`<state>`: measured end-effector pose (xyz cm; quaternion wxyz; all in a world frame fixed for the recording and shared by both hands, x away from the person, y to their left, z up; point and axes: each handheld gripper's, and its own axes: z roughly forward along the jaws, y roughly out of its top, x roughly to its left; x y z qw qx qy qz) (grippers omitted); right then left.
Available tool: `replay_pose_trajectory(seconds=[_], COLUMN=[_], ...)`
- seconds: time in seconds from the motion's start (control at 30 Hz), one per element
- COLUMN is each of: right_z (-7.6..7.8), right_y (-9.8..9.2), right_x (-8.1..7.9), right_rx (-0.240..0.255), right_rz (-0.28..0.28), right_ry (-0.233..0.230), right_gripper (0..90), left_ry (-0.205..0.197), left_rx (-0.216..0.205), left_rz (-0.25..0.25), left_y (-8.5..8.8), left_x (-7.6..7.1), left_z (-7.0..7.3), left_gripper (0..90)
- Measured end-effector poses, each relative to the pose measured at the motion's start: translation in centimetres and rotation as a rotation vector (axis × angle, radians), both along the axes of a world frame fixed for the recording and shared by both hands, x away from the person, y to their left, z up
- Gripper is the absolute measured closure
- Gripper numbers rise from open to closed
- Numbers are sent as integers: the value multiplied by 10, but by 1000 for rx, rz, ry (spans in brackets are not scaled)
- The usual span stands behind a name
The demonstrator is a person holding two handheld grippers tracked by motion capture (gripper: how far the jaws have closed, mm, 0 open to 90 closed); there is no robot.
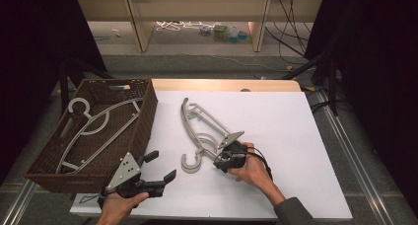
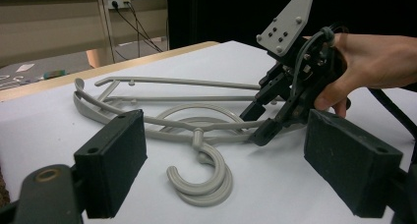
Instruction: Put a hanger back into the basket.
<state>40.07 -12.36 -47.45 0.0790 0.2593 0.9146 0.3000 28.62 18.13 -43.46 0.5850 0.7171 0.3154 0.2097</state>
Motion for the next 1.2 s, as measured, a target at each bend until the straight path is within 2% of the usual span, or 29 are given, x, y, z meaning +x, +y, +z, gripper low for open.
replay_pose_trajectory(seconds=[0.1, 0.17, 0.3, 0.37, 0.43, 0.53, 0.57, 0.6, 0.63, 0.7, 0.77, 0.83, 0.93, 1.0, 1.1, 1.17, 1.2], right_z=[0, 0, 2, 3, 6, 10, 17, 17, 22, 24, 27, 35, 40, 49, 55, 60, 62], right_y=[0, -1, -1, 0, -1, -2, -3, -3, -4, -5, -7, -12, -16, -22, -28, -33, -35], right_x=[2, 3, 2, 1, 0, -1, -2, -2, -3, -4, -4, -6, -7, -9, -13, -18, -21], right_rx=[-22, -16, -17, -28, -33, -27, -40, -40, -49, -51, -58, -53, -41, -12, 1, 5, 11], right_rz=[2, -4, 12, 9, 11, 10, 12, 12, 11, 10, 23, 39, 55, 79, 101, 123, 130], right_ry=[-13, -12, 5, -2, 7, -12, -23, -23, -46, -45, -63, -88, -105, -121, -128, -128, -132], right_gripper=[658, 729, 784, 794, 808, 811, 813, 813, 816, 817, 818, 820, 821, 821, 821, 821, 821], left_ry=[-2, -2, 3, -3, -2, 3, 2, 2, 1, 2, -3, -11, -9, -15, -42, -51, -99], left_rx=[-3, 0, -4, 4, -6, -4, -8, -8, -3, 1, -15, 0, -3, -1, 34, 41, 66], left_rz=[-1, -2, 1, 0, 5, 9, 10, 10, 10, 11, 15, 22, 26, 27, 34, 35, 17], left_y=[0, 0, 0, 1, 2, 2, 2, 2, 2, 2, 2, 4, 4, 4, 5, 3, 2], left_x=[1, 0, 1, 1, 2, 2, 2, 2, 2, 2, 2, 2, 2, 2, 2, 2, 6], left_z=[1, 0, 0, 0, 1, 1, 1, 1, 1, 1, 1, 2, 2, 3, 3, 4, 5], left_gripper=[160, 160, 161, 160, 161, 161, 161, 162, 162, 162, 164, 168, 170, 174, 199, 214, 214])
